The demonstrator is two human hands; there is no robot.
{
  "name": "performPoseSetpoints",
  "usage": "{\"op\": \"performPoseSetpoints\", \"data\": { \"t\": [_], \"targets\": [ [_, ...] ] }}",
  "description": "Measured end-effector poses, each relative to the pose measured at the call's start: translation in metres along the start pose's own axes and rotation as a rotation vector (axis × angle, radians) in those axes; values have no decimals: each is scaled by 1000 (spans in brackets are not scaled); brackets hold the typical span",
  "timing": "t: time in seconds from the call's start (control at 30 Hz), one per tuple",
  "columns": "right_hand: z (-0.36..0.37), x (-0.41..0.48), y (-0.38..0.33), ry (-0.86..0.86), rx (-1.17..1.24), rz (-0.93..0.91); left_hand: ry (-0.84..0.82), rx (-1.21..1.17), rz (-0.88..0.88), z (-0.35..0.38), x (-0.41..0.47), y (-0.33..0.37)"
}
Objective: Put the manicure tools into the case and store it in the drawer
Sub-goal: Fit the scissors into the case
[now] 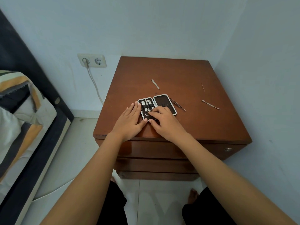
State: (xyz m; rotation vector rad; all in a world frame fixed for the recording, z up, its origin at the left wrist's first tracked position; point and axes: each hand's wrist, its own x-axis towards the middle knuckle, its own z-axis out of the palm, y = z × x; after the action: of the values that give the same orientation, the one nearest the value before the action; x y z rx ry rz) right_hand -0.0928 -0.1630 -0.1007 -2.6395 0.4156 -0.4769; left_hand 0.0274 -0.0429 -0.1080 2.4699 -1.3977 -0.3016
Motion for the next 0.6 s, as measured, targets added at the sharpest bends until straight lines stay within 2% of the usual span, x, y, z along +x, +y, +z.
{"op": "performPoseSetpoints", "data": {
  "t": [0.17, 0.27, 0.33, 0.43, 0.53, 0.6],
  "targets": [
    [4, -1, 2, 12, 35, 12, -2, 7, -4, 0, 0, 0],
    [-2, 1, 5, 12, 169, 38, 1, 17, -2, 0, 0, 1],
    [-13, 4, 14, 149, 246, 77, 6, 18, -3, 0, -1, 0],
    [-31, 11, 41, 313, 186, 247, 16, 21, -5, 1, -1, 2],
    [-40, 19, 67, 146, 39, 394, 41, 33, -4, 2, -2, 3],
    [-40, 23, 72, 63, -57, 346, 54, 35, -3, 3, -2, 3]
  ]
}}
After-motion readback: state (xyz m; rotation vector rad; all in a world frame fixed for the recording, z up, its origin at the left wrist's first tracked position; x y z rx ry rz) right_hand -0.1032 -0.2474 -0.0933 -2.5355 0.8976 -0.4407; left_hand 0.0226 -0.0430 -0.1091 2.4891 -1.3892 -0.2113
